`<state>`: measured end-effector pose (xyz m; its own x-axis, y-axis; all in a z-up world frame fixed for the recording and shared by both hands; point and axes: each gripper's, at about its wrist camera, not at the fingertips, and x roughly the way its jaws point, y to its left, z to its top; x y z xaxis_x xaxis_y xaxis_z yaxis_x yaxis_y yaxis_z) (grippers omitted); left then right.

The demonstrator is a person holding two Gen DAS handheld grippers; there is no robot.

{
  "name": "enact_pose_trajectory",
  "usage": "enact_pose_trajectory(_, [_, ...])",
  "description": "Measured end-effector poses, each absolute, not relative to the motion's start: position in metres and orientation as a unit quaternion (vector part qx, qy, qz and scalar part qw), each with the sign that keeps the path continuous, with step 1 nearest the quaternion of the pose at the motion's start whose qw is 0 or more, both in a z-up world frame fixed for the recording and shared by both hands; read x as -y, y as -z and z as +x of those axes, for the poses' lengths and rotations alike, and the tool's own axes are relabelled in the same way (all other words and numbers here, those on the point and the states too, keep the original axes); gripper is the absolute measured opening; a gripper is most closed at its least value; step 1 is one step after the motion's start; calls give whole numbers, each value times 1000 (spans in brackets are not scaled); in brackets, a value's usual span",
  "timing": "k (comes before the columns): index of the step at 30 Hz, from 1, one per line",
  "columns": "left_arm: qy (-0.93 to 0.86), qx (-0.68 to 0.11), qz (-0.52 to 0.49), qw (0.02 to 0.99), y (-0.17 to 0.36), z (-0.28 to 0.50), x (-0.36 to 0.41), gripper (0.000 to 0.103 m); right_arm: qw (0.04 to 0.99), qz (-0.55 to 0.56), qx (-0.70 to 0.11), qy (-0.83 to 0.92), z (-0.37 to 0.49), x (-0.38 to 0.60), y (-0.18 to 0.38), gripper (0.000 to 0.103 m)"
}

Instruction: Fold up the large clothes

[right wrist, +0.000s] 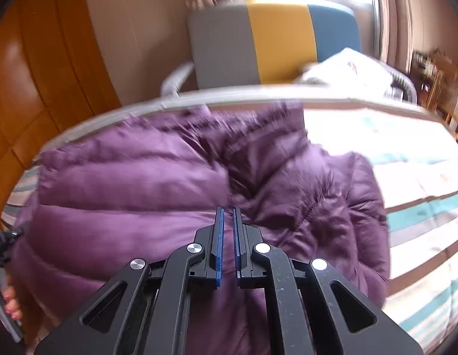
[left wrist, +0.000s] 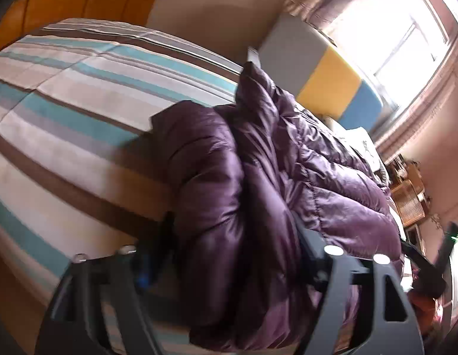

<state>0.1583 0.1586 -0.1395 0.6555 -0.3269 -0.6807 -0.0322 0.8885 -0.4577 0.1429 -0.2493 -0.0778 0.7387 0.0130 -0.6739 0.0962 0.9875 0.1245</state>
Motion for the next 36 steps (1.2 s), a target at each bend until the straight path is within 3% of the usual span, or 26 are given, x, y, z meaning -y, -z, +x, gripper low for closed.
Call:
enact_pose_trajectory(5, [109,-382,-265,879,146,139,-157,94,935,84,-341,-49,121,218,60,5])
enact_pose_trajectory(14, [97,-369,-268,884,148,128,-133,94,912,72,-399,-61,174,187,107,4])
enact_pose_trajectory(26, [52,-331,-354,873,154,120,-135,93,926,113,-355,-65,115,201,62,4])
enact_pose_trajectory(36, [36,-317,-372,872,159,114,-129,93,899,78,-426,-57,134,182,109,4])
